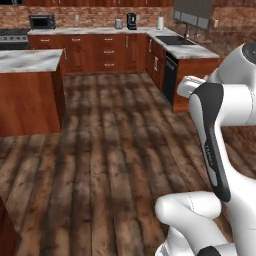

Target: Transport the fish and lime to the fridge. Place the fish on the rack containing meat and place the lime on the rack containing the vegetable, ensuring meats and vegetables are on different racks.

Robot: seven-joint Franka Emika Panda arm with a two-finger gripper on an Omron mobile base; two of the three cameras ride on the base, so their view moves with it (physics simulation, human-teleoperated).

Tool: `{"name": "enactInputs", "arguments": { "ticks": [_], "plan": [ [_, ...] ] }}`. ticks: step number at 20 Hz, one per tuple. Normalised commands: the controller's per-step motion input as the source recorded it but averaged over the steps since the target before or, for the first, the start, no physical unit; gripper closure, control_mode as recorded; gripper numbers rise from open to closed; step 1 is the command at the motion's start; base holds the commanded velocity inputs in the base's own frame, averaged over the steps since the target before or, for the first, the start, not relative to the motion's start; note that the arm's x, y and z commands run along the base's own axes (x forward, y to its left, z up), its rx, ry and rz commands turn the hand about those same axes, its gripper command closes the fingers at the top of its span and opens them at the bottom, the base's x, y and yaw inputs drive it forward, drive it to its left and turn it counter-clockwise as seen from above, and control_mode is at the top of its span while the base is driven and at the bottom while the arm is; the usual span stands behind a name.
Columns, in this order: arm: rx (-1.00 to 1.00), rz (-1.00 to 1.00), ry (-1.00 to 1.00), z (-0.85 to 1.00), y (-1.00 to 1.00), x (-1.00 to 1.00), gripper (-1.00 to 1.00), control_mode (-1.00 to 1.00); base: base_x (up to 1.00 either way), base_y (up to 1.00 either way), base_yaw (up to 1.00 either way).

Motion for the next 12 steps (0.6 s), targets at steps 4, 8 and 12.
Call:
{"name": "enactInputs", "arguments": {
  "ticks": [4,8,12],
  "plan": [
    [0.0,0.0,0.0,0.0,0.0,0.0,1.0,1.0,1.0,-1.0,0.29],
    [0.0,0.0,0.0,0.0,0.0,0.0,1.0,1.0,1.0,-0.88,0.29],
    [0.0,0.0,0.0,0.0,0.0,0.0,1.0,1.0,1.0,-0.54,0.29]
  ]
}}
